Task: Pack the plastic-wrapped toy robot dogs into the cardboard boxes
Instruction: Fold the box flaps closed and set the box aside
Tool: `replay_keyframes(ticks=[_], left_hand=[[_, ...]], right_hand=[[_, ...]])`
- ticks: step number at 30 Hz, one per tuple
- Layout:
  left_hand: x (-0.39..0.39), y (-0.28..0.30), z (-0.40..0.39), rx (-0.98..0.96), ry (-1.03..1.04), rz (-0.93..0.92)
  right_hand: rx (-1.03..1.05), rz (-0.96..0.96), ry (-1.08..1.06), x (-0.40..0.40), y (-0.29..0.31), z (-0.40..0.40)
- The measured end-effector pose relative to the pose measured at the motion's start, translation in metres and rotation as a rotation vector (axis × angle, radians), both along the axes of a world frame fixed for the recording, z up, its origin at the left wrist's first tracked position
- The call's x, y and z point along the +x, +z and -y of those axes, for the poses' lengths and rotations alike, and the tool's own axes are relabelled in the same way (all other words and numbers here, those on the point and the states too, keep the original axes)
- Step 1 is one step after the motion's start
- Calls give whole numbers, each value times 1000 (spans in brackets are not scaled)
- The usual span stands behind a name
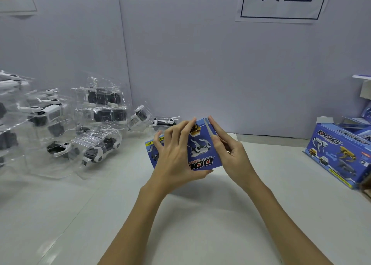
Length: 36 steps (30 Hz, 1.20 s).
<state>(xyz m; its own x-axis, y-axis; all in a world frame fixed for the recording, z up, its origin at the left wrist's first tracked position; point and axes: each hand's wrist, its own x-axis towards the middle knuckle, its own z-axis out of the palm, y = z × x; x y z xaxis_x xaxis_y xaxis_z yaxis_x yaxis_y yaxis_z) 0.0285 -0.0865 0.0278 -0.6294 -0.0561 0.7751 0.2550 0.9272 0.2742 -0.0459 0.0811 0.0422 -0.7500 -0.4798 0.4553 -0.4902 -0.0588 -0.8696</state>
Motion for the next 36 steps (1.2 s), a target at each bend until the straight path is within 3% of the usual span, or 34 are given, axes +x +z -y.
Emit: replay_keyframes(ticks=[11,17,22,33,36], left_hand=[[-1,-2,-4,1,17,-29],[-1,-3,-3,27,-23,-30],[-1,-4,-7,14,2,-48],[-3,-4,-3,-16,1,-34],[-3,-3,-6,14,-27,-15]], right_hand=[[37,21,11,-1,0,1],[102,-58,-28,-3,-1,-5],[5,23,22,5,-5,7],[-2,53,85,10,-4,8],[-23,145,158,6,-1,0]])
